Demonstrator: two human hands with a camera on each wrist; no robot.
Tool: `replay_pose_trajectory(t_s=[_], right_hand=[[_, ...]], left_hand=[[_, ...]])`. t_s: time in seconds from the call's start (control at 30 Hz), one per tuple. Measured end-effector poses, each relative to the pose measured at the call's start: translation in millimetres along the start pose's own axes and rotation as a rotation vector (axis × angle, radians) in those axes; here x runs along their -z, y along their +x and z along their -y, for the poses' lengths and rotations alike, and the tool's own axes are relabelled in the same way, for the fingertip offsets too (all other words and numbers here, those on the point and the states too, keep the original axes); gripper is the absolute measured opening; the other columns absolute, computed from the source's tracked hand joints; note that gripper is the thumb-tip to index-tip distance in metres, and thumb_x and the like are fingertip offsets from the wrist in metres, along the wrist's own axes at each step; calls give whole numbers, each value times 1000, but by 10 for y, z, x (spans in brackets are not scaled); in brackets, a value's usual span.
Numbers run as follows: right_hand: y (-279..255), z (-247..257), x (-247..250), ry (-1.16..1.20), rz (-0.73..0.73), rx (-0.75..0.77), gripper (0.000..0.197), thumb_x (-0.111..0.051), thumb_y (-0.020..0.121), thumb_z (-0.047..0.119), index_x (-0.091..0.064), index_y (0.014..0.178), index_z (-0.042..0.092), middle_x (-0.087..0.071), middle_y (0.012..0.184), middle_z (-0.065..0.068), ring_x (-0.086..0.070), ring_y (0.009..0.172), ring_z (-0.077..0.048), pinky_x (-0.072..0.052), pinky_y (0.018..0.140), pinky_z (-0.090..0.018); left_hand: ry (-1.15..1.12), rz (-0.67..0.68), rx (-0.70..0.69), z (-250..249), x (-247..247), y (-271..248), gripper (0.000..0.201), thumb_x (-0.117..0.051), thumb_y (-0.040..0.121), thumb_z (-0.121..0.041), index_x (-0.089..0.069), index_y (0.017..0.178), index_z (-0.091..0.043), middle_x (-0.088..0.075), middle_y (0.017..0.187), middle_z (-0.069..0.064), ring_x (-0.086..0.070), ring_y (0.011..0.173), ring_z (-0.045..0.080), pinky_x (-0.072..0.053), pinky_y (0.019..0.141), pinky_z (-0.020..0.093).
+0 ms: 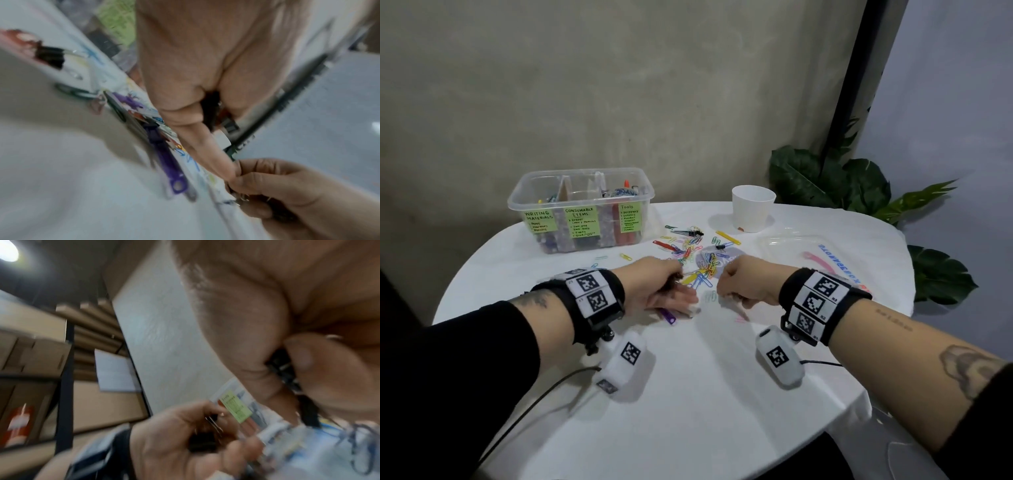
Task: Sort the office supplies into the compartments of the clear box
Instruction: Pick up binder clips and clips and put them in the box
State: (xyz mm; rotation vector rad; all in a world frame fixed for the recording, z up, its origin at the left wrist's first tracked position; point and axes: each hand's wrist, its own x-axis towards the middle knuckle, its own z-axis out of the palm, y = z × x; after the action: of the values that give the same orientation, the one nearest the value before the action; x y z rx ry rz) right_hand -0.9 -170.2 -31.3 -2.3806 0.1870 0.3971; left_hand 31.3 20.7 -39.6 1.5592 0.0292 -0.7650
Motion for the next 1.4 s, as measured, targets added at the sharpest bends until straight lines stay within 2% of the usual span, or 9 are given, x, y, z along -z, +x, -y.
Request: replay_pose_trajectory(t_s=[0.17,0.37,0.5,0.67,0.77,0.9,1.03,1.17,1.4], right_hand=[[134,530,0,369,-140,235,13,-65,84,7,-60,72,6,-51,60,-11,-44,47,-20,-37,44,-23],[403,1235,-257,214,-208,519,11,-71,80,15,-68,80,4,-61,67,-4,-54,58,-14,-53,55,-29],[633,1544,-366,122,-229,643,5,-67,78,9,-65,74,12,-66,74,-4,-61,72,-17,-58,78,-38],[891,1962,-284,250,-191,704,7,-67,83,6,-65,76,7,-60,67,0,-54,61,-9,-49,60,-22],[1055,2165,-123,473,-274,718,14,-66,86,3,-62,74,9,-56,65,0,-50,58,-9,-44,54,-17],[1488,2087,-87,167,-394,556,16,-63,87,17,-60,72,15,-56,65,2,-52,62,-17,-45,61,-27],[1608,1831,-243,-198,-309,555,25,-52,97,33,-59,84,13,-62,80,-5,-56,76,-24,-44,66,-31],[1651,1795,-286,-232,-331,611,25,-45,100,34,-56,85,16,-62,83,-7,-56,80,-28,-46,74,-37],[1608,1776,-309,-225,-366,622,25,-42,98,28,-61,96,12,-63,80,-7,-59,79,-30,-47,71,-36]], left_hand=[[-654,15,53,-201,284,44,20,-32,95,-9,-43,103,7,-60,110,38,-66,89,51,-58,68,54],[-681,125,-57,-360,430,-9,46,-32,100,-30,-56,123,2,-65,108,30,-67,94,45,-53,78,63],[-823,65,-92,-496,634,-30,45,-35,99,-35,-63,116,-4,-70,100,24,-70,86,38,-58,69,56],[-717,-50,-110,-837,1053,6,30,-40,96,-21,-65,94,-3,-66,77,15,-69,61,27,-60,53,48],[-686,-123,-139,-1090,1316,78,34,-40,95,-19,-57,68,-8,-54,56,4,-53,41,11,-40,32,14],[-416,-396,-331,-1356,1625,340,29,-38,98,-15,-46,70,-16,-42,55,-3,-35,32,4,-24,32,9],[374,-690,-471,-1385,1843,560,25,-46,97,-20,-55,74,-16,-51,65,1,-43,45,13,-35,41,16],[1035,-609,-430,-1259,1965,717,45,-46,97,-51,-54,67,-18,-57,63,-1,-52,56,18,-38,51,25],[1206,-497,-261,-1204,1848,650,81,-12,84,-80,-62,79,-17,-65,94,7,-59,89,26,-44,90,38]])
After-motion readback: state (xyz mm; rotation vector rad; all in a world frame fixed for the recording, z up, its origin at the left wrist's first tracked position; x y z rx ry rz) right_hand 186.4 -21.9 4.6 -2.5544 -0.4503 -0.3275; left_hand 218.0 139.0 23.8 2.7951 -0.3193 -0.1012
